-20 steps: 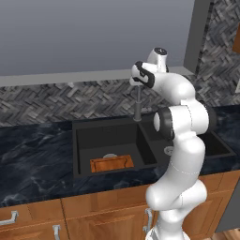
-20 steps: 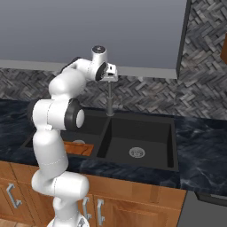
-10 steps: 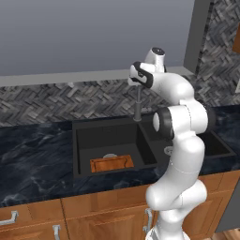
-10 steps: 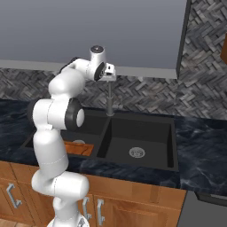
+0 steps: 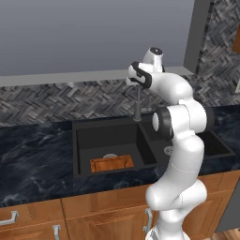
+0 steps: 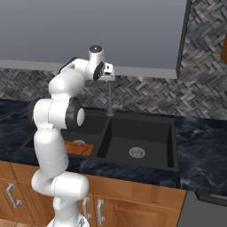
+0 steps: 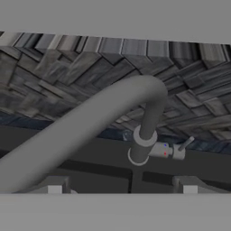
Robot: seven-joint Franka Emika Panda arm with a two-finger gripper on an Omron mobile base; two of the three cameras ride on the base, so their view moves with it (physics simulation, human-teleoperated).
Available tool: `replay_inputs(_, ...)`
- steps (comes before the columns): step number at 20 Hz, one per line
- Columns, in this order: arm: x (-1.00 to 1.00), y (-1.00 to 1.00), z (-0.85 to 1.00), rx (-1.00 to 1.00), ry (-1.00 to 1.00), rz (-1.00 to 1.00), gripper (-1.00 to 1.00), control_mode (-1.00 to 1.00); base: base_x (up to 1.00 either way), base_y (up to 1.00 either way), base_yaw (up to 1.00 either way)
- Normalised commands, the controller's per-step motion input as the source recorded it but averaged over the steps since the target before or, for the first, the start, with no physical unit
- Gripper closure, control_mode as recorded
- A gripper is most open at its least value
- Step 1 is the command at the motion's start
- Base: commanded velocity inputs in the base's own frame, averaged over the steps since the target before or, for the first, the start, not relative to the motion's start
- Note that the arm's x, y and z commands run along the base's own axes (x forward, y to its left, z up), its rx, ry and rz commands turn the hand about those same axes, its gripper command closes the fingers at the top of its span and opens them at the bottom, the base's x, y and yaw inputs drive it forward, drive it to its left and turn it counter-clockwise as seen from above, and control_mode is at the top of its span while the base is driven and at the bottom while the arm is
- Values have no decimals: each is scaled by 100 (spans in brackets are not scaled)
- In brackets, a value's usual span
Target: Turn on the sink faucet with hot water and rinse the cutting board for ten seconds, then turn off the faucet. Push the cutting board to reach the water if necessary.
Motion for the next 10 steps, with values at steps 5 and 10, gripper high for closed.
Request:
replay_inputs(5,4,19,-1,0,0,0,-100,-100,0,0,0)
replay_inputs(10,7,19,-1,0,0,0,-100,-100,0,0,0)
